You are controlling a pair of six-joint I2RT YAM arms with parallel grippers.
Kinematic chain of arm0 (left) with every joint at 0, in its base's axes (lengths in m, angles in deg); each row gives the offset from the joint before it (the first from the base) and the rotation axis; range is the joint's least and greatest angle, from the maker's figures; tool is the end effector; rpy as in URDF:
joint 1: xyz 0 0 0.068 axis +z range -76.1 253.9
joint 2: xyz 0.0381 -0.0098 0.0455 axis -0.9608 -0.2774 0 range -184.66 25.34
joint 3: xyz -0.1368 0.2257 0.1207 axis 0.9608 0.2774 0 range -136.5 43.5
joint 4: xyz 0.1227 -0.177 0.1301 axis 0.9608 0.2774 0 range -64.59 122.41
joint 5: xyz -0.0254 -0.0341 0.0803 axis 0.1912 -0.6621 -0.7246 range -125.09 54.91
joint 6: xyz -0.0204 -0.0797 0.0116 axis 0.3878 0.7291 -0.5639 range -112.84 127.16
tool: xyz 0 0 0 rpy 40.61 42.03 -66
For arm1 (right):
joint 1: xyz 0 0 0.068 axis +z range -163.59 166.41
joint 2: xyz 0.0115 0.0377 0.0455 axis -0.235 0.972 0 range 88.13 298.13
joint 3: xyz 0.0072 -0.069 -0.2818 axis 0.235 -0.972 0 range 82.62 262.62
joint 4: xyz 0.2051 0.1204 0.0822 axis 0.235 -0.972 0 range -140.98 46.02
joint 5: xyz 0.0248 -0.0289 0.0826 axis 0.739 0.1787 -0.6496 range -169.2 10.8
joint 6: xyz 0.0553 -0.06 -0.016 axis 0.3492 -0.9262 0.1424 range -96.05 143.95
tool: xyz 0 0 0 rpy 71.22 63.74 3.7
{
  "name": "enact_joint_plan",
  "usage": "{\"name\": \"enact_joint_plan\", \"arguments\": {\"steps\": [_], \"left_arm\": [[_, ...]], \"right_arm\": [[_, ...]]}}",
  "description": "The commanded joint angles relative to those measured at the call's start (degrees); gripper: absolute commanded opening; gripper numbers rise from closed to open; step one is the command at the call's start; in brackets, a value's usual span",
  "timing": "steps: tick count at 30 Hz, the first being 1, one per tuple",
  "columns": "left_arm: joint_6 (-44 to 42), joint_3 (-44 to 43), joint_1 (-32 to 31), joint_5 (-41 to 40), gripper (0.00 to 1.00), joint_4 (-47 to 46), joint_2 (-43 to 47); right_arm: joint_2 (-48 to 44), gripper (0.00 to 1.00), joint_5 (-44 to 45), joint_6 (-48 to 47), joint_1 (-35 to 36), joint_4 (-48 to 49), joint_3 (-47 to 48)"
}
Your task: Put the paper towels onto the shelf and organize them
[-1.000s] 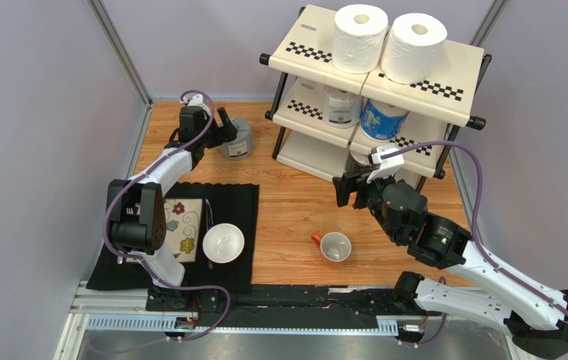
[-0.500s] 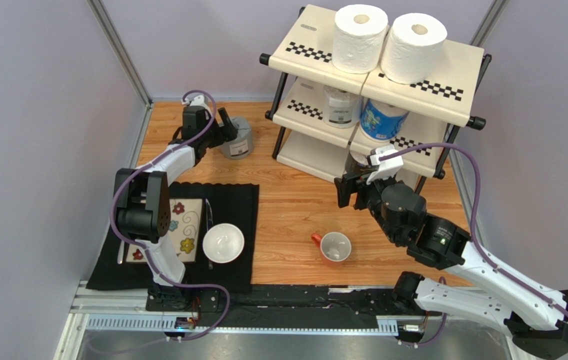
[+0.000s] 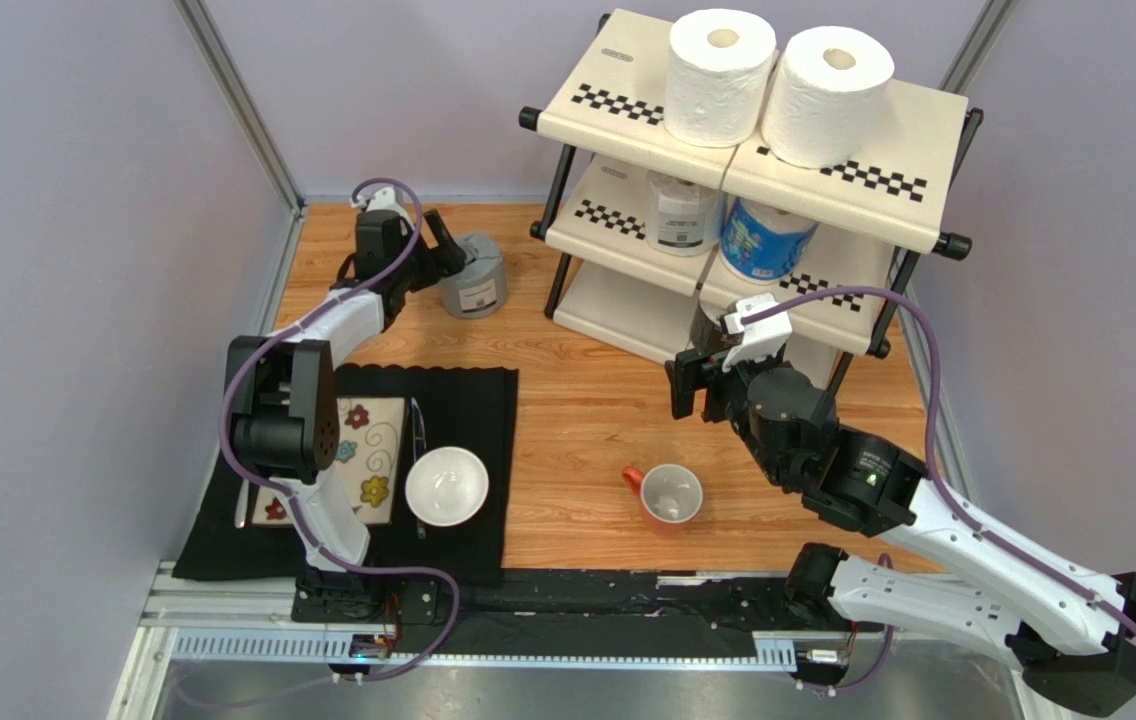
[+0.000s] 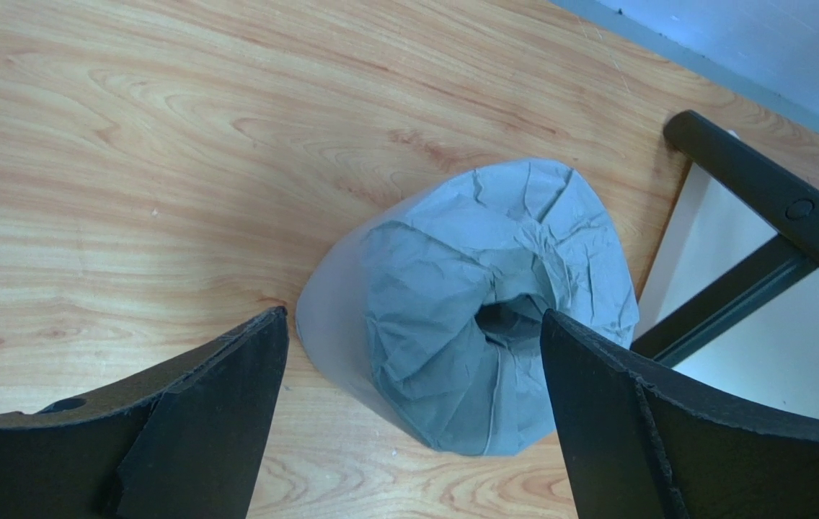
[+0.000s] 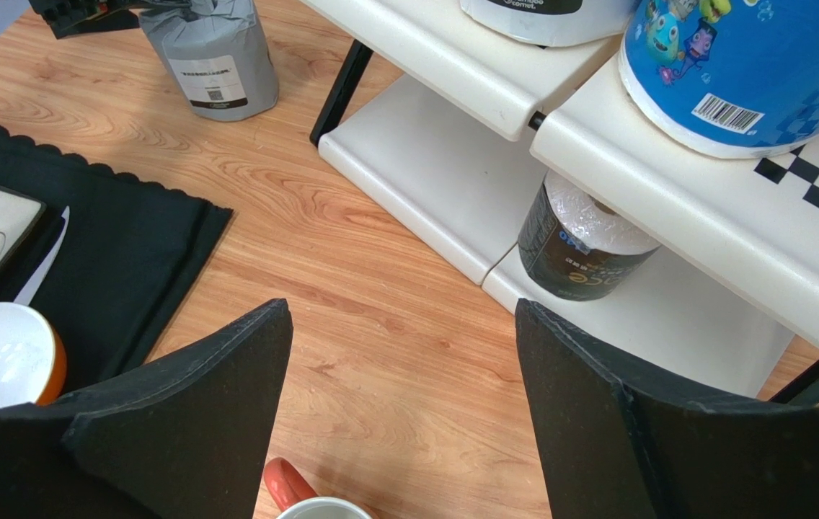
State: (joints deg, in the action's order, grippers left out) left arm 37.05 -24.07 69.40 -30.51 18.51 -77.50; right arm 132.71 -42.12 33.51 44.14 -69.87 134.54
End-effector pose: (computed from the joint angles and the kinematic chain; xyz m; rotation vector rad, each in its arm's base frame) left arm 0.4357 -0.0401 0.2324 -0.4116 2.0545 -0.4493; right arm 0.1273 0.1198 0.3588 -0.3347 1.8018 0.2126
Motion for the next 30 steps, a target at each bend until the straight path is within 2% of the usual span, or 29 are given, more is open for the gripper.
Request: {"name": "enact_joint_plan", "arguments": {"steps": [1,4,7,11,17,21,26,30], "left_arm": [[-0.3,-4.4,0.5,-0.4,0.93,-1.1,-2.4],[-0.7,-6.2,0.5,-0.1,0.90,-0.3,-4.2],[-1.1,-7.8,0.5,0.7,0.84,0.2,-5.8],[-1.4,-8.0,0.5,1.7,0.68,0.9,-6.6],[-3.0,-6.0,0.5,3.3,0.58,1.3,-5.9],[-3.7,-5.3,0.5,5.3,0.58,1.6,-6.2],[-4.5,-4.8,0.5,7.2,0.64,1.9,-6.8],[-5.1,-5.1,0.5,8.3,0.63,2.6,-7.6]], "right_arm": [[-0.3,0.80,1.5,-1.0,0.2,2.1,-0.3],[-0.4,0.80,1.7,-1.1,0.1,2.1,-0.6],[-0.5,0.80,1.9,-1.3,0.2,2.0,-0.8],[-0.7,0.80,2.3,-1.3,0.2,1.9,-0.9],[-0.9,0.80,1.9,-1.0,0.2,1.6,-1.2],[-1.4,0.80,2.2,-0.9,0.2,1.3,-1.3],[-2.0,0.80,2.2,-0.6,0.2,0.9,-1.7],[-2.1,0.80,2.3,-0.2,0.2,0.5,-1.9]]}}
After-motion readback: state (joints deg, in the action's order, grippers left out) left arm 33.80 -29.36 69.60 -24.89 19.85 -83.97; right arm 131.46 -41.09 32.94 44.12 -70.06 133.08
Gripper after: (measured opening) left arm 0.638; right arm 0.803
